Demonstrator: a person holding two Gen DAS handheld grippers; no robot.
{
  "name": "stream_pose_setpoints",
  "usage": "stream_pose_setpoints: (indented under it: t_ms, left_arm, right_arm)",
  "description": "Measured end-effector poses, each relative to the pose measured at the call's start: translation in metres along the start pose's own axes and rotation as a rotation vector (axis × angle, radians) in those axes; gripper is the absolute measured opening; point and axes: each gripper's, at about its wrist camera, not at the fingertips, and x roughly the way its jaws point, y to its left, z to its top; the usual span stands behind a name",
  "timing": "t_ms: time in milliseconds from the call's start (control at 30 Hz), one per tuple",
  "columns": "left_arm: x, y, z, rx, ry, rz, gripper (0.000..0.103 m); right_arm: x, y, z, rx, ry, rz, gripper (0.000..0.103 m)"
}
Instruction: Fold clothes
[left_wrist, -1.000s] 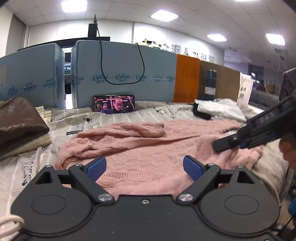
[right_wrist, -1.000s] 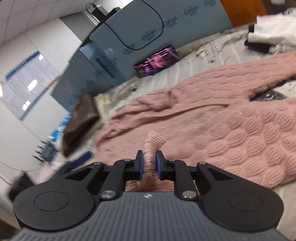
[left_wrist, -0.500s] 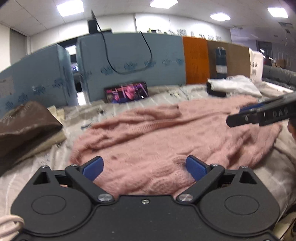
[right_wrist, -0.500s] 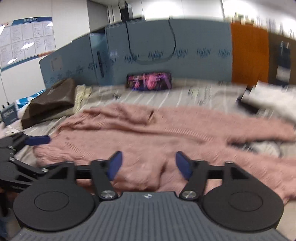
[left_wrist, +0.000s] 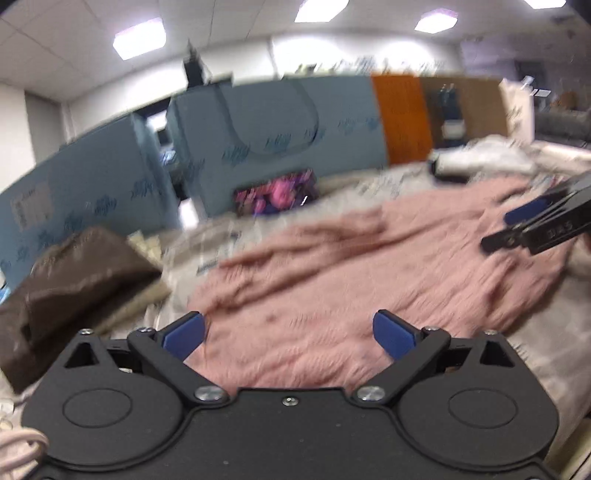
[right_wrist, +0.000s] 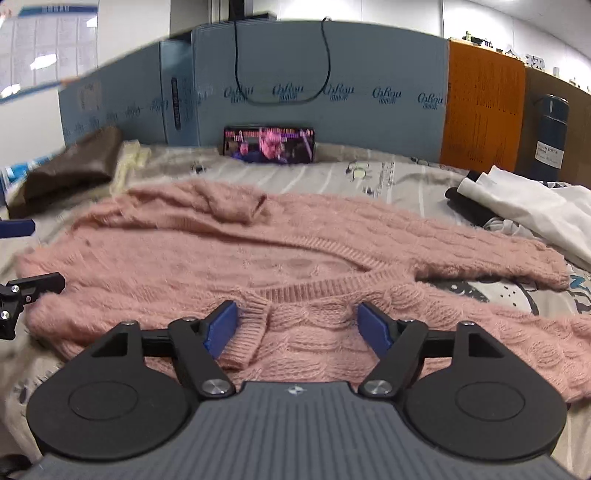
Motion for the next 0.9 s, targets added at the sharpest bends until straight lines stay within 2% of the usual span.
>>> stream_pose_setpoints:
  t_ms: [67, 200, 300, 367, 467, 567, 700, 900]
  left_arm:
    - [-0.011, -0.008, -0.003, 0.066, -0.037, -0.078, 0.103]
    - [-0.032, -0.025, -0.011, 0.202, -0.107, -0.237, 0.103]
    - [-0.026, -0.036, -0.018, 0.293, -0.04, -0.2, 0.103]
    - [-0.022, -0.038, -0.022, 0.32, -0.005, -0.155, 0.103]
    - [-0.017, -0.033, -0.022, 0.323, 0.021, -0.117, 0.103]
    - [-0.015, -0.034, -0.022, 0.379, 0.029, -0.098, 0.103]
    - [-0.01, -0.029, -0.018, 0.421, 0.047, -0.071, 0.103]
    - [0.002, -0.008, -0.017, 0.349, 0.062, -0.04, 0.103]
  right_arm:
    - [-0.011, -0.011, 0.0, 0.005, -0.039, 0.012, 0.083]
    - [-0.036, -0.035, -0.007, -0.012, -0.094, 0.046, 0.086]
    - [-0.054, -0.047, -0.016, -0.063, -0.086, 0.076, 0.086]
    - [-0.065, -0.047, -0.025, -0.155, -0.067, 0.08, 0.086]
    - [-0.076, -0.047, -0.038, -0.275, -0.03, 0.097, 0.086]
    - [-0.075, -0.053, -0.044, -0.34, 0.029, 0.072, 0.087]
    - [-0.071, -0.068, -0.043, -0.364, 0.037, 0.057, 0.088]
    - [-0.061, -0.096, -0.037, -0.37, 0.029, -0.053, 0.09]
